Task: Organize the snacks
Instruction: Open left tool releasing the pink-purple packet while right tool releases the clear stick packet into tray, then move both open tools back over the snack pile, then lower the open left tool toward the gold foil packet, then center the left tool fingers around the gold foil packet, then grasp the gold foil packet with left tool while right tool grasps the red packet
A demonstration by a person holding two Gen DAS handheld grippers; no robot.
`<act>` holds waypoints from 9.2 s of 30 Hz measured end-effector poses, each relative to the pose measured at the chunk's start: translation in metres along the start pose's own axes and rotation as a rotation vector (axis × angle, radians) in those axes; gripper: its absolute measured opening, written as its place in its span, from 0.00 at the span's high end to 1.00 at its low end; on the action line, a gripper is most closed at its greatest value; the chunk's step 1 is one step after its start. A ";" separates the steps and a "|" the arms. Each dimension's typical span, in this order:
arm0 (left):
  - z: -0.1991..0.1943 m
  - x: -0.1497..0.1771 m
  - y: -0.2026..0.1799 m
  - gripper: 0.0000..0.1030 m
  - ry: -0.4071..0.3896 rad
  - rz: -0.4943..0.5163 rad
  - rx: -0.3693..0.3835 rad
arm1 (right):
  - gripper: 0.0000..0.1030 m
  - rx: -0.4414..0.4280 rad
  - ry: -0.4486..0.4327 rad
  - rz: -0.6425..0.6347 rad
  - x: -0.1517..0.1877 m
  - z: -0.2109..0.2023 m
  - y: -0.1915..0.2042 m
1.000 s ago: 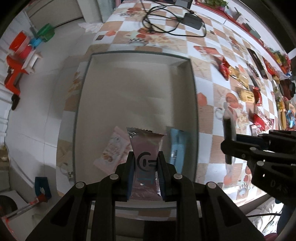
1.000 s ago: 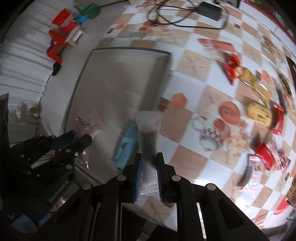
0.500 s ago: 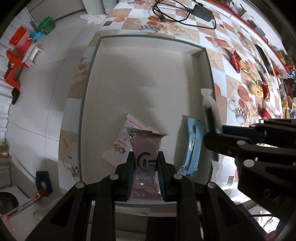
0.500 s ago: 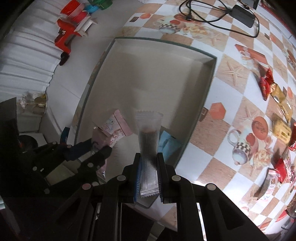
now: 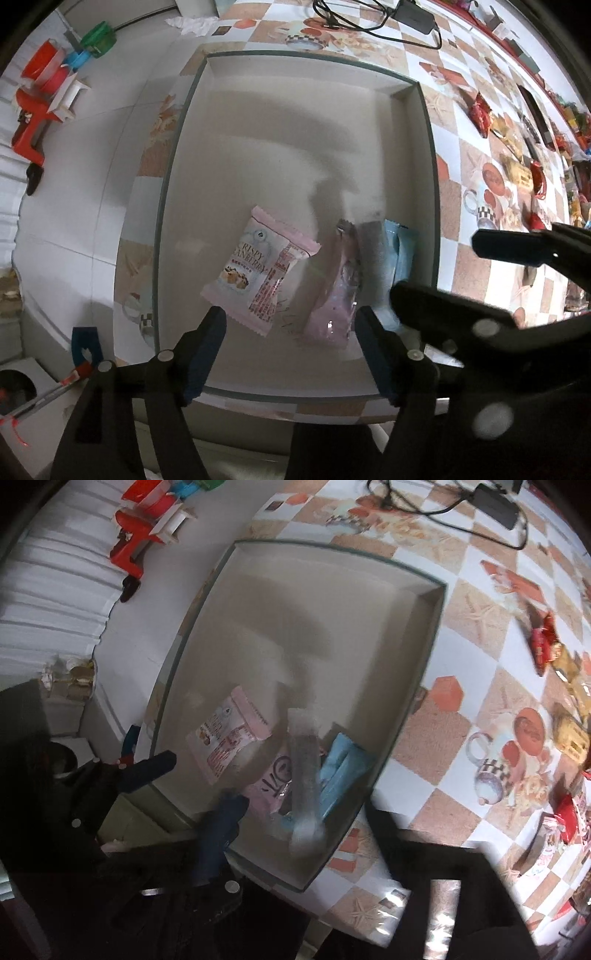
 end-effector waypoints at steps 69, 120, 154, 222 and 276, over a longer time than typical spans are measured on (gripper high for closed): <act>0.019 -0.227 -0.258 0.24 -0.052 0.345 -0.106 | 0.00 0.154 0.099 0.632 0.204 0.014 -0.369; 0.083 -0.095 -0.215 0.21 0.062 0.404 -0.058 | 0.00 0.212 0.081 0.575 0.217 0.017 -0.357; 0.049 -0.043 -0.211 0.40 0.039 0.447 -0.059 | 0.00 0.211 0.084 0.583 0.218 0.017 -0.356; 0.089 -0.059 -0.214 0.00 0.078 0.390 -0.014 | 0.00 0.202 0.154 0.596 0.210 0.028 -0.355; 0.069 -0.042 -0.204 0.00 0.028 0.407 -0.005 | 0.00 0.153 -0.037 0.768 0.091 -0.041 -0.378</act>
Point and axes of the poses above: each gripper's, at about its wrist camera, not at the fingertips, and z roughly the way its jaws point, y to its left, x to its underside, the point moved 6 cm from there along z, roughly the way its jaws point, and after that the axes turned 10 degrees about z, right-handed, at the moved point
